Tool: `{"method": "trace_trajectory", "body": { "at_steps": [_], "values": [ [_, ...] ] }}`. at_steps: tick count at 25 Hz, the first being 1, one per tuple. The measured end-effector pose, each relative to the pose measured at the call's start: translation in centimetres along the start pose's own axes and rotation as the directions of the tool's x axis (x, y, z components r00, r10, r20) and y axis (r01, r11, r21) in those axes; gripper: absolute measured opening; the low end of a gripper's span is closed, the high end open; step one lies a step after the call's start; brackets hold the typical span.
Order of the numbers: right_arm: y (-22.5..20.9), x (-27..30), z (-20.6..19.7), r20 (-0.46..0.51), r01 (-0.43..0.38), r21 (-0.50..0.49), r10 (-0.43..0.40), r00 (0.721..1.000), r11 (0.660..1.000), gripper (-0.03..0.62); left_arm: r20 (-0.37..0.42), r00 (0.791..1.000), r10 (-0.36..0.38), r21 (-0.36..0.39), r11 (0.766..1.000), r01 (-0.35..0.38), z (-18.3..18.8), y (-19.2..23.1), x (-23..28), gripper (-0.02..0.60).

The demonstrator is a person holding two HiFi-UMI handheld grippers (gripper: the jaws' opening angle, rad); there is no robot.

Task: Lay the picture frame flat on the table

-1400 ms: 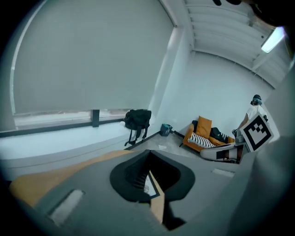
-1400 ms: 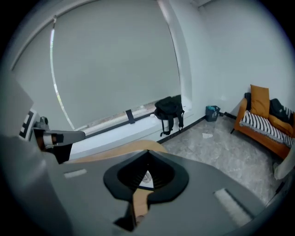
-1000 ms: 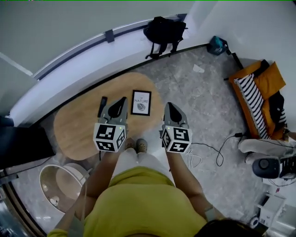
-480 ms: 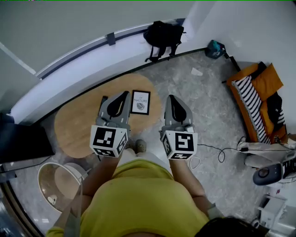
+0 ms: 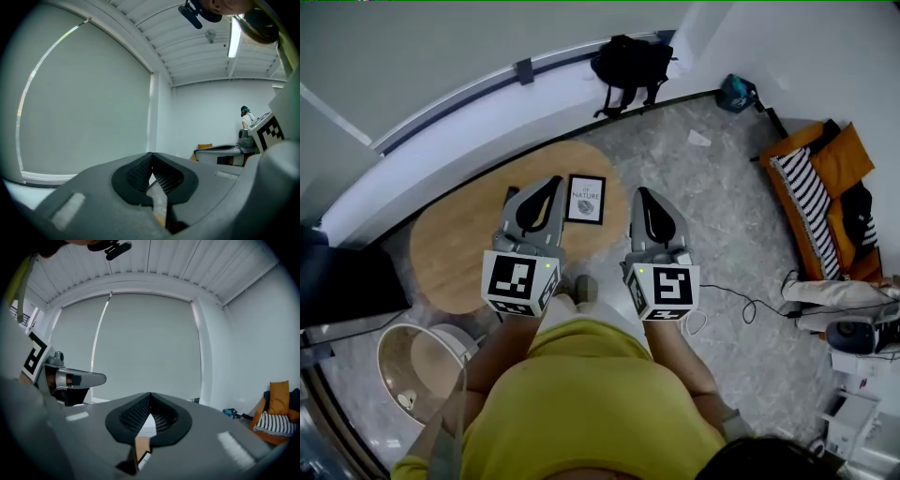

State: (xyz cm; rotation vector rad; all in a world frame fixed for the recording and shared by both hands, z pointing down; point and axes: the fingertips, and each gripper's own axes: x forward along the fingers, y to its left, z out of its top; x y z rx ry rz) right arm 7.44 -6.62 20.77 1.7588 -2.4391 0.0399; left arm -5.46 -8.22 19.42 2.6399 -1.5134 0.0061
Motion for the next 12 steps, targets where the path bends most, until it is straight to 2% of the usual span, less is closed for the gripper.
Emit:
{"method": "trace_trajectory", "body": {
  "at_steps": [12],
  "values": [
    [1.9, 0.5, 0.1, 0.003, -0.005, -0.016, 0.005, 1.0, 1.0, 0.0, -0.001, 1.0, -0.012, -0.011, 1.0, 0.012, -0.5, 1.8, -0.7, -0.002]
  ]
}}
